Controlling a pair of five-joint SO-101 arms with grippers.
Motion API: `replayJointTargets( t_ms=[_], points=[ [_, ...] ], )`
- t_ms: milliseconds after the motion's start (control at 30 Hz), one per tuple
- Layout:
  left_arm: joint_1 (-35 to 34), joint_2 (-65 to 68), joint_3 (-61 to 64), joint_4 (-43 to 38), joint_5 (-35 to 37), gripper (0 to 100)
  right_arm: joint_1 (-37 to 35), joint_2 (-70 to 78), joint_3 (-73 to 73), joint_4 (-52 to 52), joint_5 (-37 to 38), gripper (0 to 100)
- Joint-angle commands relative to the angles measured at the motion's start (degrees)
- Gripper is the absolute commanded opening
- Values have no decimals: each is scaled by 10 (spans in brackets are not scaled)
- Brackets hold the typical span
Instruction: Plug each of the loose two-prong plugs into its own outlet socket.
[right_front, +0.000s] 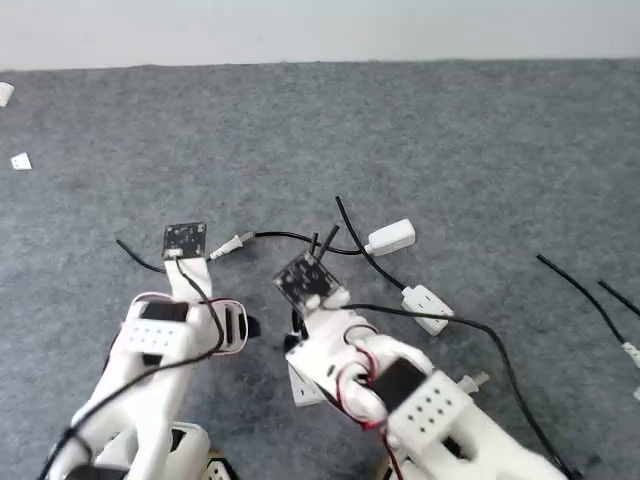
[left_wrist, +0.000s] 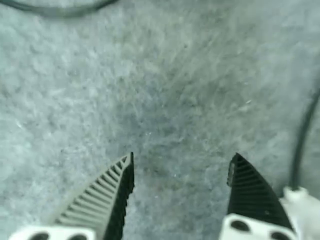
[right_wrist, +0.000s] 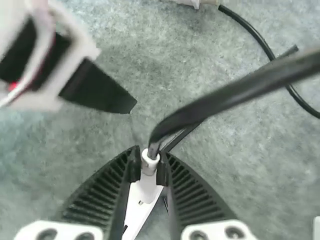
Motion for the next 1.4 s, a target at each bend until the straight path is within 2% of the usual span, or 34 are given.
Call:
replayJointTargets(
  t_ms=[0,200,433,800,1000,1167,1267,1367],
  points=[
    [4,20,-34,-16,-5,287,4,-80,37,44,40,8],
    [3,21,-34,-17,-5,287,8,-170,78,122,113,8],
    [3,22,-34,-18,-5,287,20,-181,92,138,186,8],
    [3,25,-36,-18,-4,287,34,-181,81,109,136,8],
    [3,21,-38,-13,-4,287,125,-179,9,105,74,8],
    [5,10,-90,62,-14,288,176,-179,-2,129,69,8],
    [51,-35,-75,92,-47,288,216,-179,-1,124,67,8],
    [159,-97,-31,101,-64,288,257,-179,-1,119,50,8]
  ],
)
